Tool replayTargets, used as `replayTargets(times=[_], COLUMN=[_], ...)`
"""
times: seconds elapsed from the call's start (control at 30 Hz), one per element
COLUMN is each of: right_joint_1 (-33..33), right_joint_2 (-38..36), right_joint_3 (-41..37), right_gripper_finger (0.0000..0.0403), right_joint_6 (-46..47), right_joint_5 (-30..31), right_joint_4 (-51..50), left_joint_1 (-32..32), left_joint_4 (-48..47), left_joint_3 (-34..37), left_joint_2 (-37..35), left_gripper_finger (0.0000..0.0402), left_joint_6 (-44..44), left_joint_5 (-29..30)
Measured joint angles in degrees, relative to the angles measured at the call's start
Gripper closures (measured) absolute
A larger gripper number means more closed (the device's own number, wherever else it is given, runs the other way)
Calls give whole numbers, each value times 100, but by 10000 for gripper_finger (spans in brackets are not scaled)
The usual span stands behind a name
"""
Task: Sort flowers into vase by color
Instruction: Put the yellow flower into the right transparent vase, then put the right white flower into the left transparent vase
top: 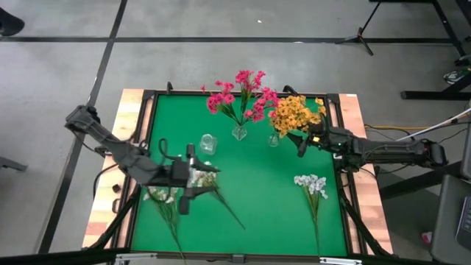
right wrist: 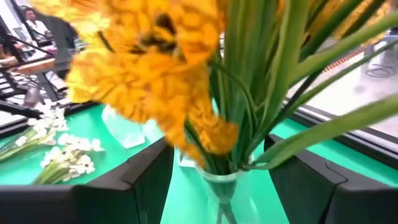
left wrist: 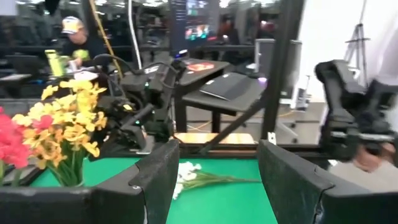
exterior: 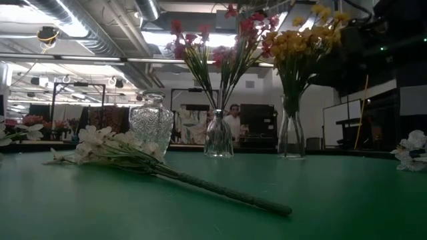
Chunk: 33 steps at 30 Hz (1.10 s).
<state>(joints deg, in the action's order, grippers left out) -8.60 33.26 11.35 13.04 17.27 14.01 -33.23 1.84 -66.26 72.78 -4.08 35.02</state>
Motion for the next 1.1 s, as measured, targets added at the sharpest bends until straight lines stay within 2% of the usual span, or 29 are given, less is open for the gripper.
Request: replayTargets(times=[0.2, 0.4, 0.87, 1.1], right_joint_1=[0, 0, 0, 0], right_joint_2=[-262, -406, -477, -477], right_joint_3=[0, 0, 0, 0], right_gripper_finger=[155, 155, 155, 155], right_joint_6=[63, 245, 509, 734], right_joint_5=[-82, -296, -544, -593], right_joint_4=[-392, -644, -1207, -1519], left_joint_1=[-447, -766, -1012, -1004], left_joint_4=[-616, -643, 192, 267], left_joint_3=[2, 352, 1609, 1731], left_joint_2=[-435, -809, -1738, -1852], left_gripper_finger=[188, 188, 188, 188], left_joint_6=[14, -63, -187, -188], left_joint_5=[-6, -44, -41, -39])
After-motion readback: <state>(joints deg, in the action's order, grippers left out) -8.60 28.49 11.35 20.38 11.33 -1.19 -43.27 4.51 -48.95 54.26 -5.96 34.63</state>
